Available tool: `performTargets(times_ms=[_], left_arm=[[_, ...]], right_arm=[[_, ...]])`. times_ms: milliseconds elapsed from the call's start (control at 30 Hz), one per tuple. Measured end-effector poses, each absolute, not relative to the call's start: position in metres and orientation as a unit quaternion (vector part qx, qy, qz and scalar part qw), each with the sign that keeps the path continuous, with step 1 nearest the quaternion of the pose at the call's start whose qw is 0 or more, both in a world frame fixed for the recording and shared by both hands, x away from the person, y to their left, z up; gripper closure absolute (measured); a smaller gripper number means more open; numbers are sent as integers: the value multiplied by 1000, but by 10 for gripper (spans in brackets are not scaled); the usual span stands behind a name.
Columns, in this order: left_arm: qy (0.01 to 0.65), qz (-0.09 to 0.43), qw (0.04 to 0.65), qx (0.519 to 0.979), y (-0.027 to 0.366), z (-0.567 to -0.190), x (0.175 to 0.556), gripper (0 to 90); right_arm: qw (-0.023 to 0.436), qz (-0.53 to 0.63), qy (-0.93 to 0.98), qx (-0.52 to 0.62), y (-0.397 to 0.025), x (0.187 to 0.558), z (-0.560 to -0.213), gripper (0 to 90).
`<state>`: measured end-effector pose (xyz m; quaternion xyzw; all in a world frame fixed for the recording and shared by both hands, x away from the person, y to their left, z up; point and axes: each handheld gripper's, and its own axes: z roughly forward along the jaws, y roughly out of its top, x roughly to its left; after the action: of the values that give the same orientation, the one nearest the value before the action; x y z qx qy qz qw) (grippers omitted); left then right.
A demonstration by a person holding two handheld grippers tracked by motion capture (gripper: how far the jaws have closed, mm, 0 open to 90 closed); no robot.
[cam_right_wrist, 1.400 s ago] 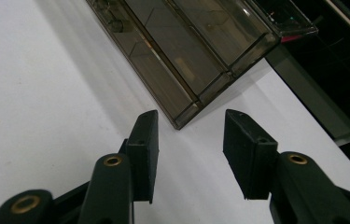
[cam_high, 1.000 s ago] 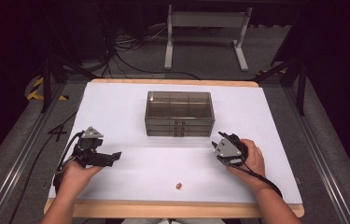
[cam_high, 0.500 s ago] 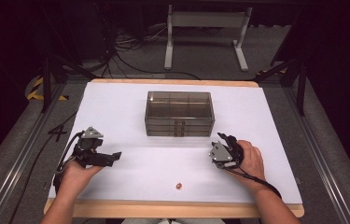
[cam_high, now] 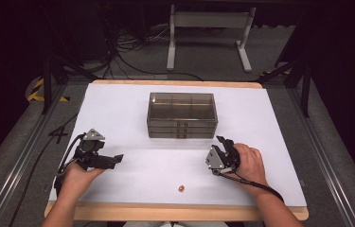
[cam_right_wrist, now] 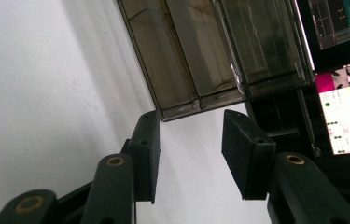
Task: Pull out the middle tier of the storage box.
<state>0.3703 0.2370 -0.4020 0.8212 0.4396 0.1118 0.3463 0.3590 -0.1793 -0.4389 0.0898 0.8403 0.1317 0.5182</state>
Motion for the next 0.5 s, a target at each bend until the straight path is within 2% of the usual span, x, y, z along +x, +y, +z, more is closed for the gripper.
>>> performTargets(times_ms=[500], left_arm=[[441,110,346,821,237,-402,370,104]], right_arm=[[541,87,835,57,-158,354,-441,617]])
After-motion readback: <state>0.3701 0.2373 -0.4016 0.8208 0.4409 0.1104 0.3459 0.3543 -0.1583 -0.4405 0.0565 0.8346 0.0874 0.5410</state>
